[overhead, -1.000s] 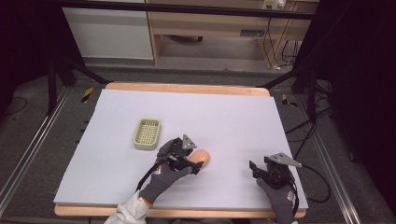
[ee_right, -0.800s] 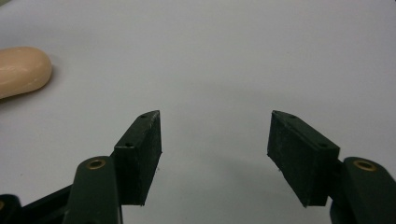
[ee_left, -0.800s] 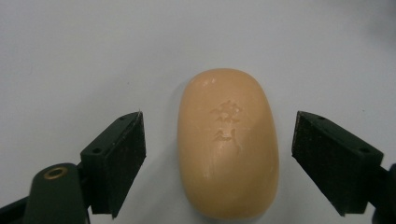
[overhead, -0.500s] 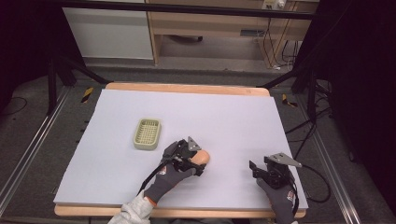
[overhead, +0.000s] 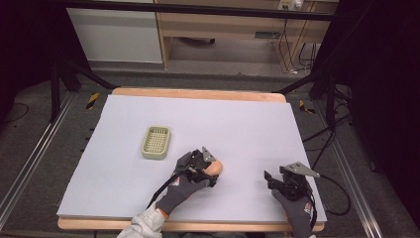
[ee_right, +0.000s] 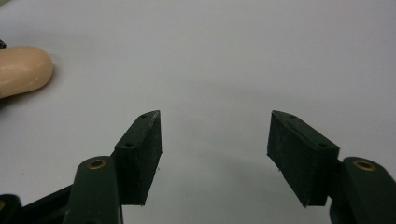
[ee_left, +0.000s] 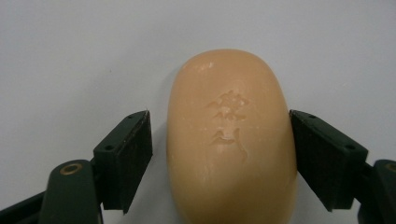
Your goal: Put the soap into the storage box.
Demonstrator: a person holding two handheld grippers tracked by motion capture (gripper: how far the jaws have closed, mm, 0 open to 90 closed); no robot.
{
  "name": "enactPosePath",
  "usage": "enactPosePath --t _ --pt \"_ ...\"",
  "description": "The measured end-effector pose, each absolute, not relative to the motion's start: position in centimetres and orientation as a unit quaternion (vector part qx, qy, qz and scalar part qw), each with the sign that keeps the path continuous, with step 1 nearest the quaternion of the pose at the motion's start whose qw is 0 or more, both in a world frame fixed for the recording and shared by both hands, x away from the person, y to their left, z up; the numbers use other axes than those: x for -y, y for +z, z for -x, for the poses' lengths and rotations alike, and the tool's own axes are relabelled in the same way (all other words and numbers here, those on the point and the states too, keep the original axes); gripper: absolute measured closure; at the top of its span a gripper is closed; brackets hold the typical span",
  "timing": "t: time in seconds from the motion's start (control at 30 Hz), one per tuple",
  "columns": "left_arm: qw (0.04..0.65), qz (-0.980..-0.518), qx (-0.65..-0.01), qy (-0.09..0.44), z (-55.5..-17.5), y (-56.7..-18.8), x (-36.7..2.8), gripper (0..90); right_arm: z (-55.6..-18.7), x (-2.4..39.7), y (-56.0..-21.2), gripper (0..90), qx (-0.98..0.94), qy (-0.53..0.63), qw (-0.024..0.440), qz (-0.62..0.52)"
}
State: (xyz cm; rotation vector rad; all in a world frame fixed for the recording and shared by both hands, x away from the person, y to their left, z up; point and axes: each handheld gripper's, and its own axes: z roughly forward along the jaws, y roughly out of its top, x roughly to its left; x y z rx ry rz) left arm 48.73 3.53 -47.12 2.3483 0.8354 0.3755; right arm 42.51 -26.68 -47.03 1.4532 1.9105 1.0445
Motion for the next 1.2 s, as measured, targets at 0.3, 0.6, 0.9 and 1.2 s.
enactPosePath --t 0.3,0.6,0.9,1.2 --pt "0.306 -0.888 -0.316 0.134 -48.8 -47.2 -3.5 29.0 -42.5 26.7 -47.0 35.5 -0.704 0.386 0.258 -0.537" --pt "0.31 -0.886 -0.32 0.126 -48.8 -47.2 -3.5 31.4 -42.5 26.7 -47.0 35.5 -0.704 0.386 0.258 -0.537" --pt "0.316 -0.884 -0.318 0.129 -48.5 -47.1 -3.5 31.6 -42.5 26.7 -47.0 35.5 -0.704 0.386 0.26 -0.536" --pt "0.327 -0.883 -0.312 0.129 -47.9 -46.2 -4.1 31.6 -42.5 26.7 -47.0 35.5 -0.705 0.386 0.26 -0.536"
